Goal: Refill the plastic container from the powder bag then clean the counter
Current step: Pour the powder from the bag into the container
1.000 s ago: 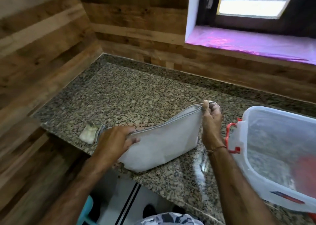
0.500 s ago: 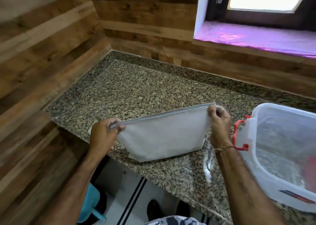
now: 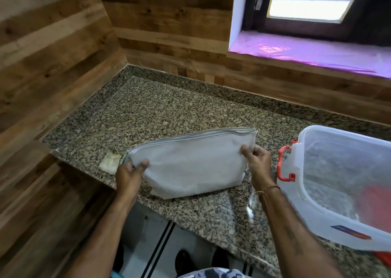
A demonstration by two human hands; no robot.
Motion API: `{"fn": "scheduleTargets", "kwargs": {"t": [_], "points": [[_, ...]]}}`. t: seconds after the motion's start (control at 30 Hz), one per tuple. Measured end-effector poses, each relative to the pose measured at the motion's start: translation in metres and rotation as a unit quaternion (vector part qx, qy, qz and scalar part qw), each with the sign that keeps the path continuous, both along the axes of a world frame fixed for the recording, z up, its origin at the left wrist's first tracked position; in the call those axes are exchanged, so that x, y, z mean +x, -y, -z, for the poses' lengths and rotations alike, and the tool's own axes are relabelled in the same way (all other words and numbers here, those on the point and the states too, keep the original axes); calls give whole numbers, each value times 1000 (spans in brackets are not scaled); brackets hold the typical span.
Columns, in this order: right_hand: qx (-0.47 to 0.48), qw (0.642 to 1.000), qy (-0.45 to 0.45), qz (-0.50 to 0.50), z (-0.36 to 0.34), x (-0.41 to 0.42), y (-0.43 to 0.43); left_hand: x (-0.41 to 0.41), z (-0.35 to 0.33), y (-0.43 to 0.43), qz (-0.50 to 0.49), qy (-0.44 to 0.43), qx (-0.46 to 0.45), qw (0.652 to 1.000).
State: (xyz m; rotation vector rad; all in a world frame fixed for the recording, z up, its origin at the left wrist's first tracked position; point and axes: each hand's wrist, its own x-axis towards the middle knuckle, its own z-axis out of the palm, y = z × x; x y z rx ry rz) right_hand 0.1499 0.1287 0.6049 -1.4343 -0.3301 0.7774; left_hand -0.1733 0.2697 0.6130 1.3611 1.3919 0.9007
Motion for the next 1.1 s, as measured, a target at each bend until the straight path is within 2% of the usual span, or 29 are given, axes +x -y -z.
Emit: {"fn": "scheduleTargets", "kwargs": {"t": [0.13, 0.27, 0.33, 0.47, 0.6, 0.7, 0.77, 0.83, 0.93, 1.03, 1.1], "points": [[-30, 999, 35, 1, 10, -3, 4, -6, -11, -8, 25, 33, -38, 998], [-76, 994, 70, -33, 10, 2, 10, -18, -8, -10, 51, 7, -41, 998], [-87, 993, 45, -64, 7, 6, 12, -15, -8, -11, 38, 0, -32, 999], [-100, 979, -97, -148, 1, 14, 16, 2, -13, -7, 30, 38, -28, 998], [-81, 985, -126, -91, 3, 9, 15, 3, -8, -13, 6, 57, -23, 998], [-77, 983, -142, -88, 2, 1, 16, -7, -8, -20, 26, 124, -106, 986], [-80, 980, -153, -103, 1, 1, 16, -18, -8, -21, 43, 221, -178, 958], [-93, 975, -170, -112, 0, 3, 15, -27, -13, -23, 33, 283, -237, 929], [-117, 966, -207, -105, -3, 5, 11, -28, -27, -25, 12, 284, -298, 911], [-139, 959, -230, -87, -12, 4, 6, -20, -33, -29, 86, 249, -325, 908], [-130, 958, -237, -92, -14, 9, 5, -21, -32, -34, 112, 243, -301, 915]]}}
